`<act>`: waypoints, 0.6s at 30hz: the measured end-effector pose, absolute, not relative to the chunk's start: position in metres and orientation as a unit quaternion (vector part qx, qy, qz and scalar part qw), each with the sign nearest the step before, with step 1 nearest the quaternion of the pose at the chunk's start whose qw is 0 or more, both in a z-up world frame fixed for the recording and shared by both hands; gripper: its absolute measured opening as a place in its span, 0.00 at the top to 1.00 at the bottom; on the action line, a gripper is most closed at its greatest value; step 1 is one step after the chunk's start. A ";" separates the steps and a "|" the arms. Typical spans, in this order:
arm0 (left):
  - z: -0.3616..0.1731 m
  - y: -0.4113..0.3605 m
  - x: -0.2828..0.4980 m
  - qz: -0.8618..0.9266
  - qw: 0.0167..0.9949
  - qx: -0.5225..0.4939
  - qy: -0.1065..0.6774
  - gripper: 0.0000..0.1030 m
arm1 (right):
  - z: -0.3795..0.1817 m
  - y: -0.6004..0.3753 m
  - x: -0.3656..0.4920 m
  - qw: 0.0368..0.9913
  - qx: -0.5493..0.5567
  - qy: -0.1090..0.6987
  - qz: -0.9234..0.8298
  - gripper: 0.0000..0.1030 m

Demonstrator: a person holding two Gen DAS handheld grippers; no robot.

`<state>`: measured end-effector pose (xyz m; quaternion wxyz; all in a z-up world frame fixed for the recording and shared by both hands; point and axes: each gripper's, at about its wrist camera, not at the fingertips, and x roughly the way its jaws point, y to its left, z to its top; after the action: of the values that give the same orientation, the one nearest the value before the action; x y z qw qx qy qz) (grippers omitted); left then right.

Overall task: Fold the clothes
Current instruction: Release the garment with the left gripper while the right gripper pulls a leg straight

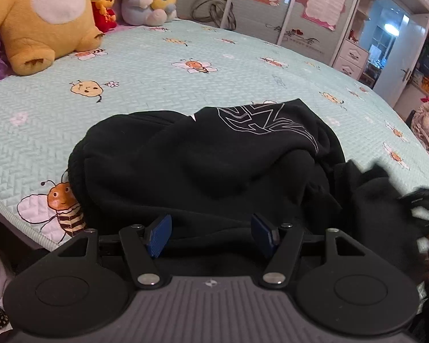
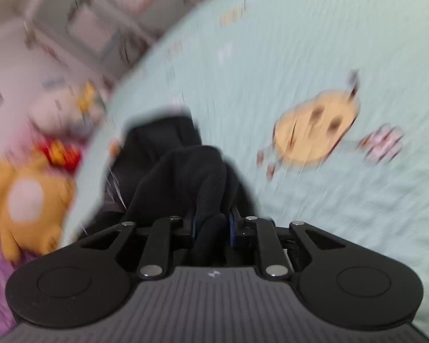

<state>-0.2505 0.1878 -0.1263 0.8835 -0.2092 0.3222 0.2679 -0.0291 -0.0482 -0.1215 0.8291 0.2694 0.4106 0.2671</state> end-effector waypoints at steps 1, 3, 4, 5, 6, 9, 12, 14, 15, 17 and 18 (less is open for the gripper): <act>-0.127 0.188 -0.250 0.267 0.884 -0.210 0.322 0.37 | -0.105 -0.068 -0.033 0.847 0.276 0.379 0.252 0.83; -0.127 0.189 -0.250 0.265 0.884 -0.215 0.319 0.37 | -0.072 -0.111 -0.048 0.886 0.276 0.308 0.209 0.82; -0.128 0.189 -0.249 0.263 0.885 -0.217 0.319 0.37 | -0.057 -0.130 -0.057 0.902 0.270 0.279 0.187 0.78; -0.130 0.189 -0.248 0.261 0.885 -0.219 0.319 0.37 | -0.041 -0.148 -0.066 0.917 0.263 0.249 0.165 0.67; -0.131 0.188 -0.246 0.258 0.884 -0.221 0.320 0.37 | -0.030 -0.165 -0.072 0.926 0.259 0.229 0.151 0.56; -0.133 0.182 -0.241 0.247 0.884 -0.226 0.327 0.37 | -0.034 -0.193 -0.082 0.926 0.252 0.235 0.157 0.24; -0.130 0.175 -0.244 0.242 0.887 -0.218 0.328 0.37 | -0.067 -0.214 -0.092 0.920 0.269 0.258 0.117 0.24; -0.128 0.175 -0.246 0.246 0.887 -0.215 0.326 0.37 | -0.092 -0.224 -0.094 0.908 0.296 0.282 0.088 0.24; -0.126 0.176 -0.248 0.251 0.886 -0.215 0.324 0.37 | -0.102 -0.224 -0.092 0.903 0.303 0.294 0.076 0.24; -0.125 0.180 -0.252 0.261 0.884 -0.217 0.321 0.36 | -0.114 -0.229 -0.093 0.897 0.311 0.309 0.053 0.25; -0.125 0.181 -0.253 0.265 0.882 -0.220 0.321 0.36 | -0.119 -0.231 -0.094 0.895 0.314 0.314 0.043 0.25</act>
<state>-0.2533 0.1813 -0.1250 0.8821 -0.2198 0.3209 0.2655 -0.0936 -0.2311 -0.1189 0.8948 0.3142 0.3143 0.0434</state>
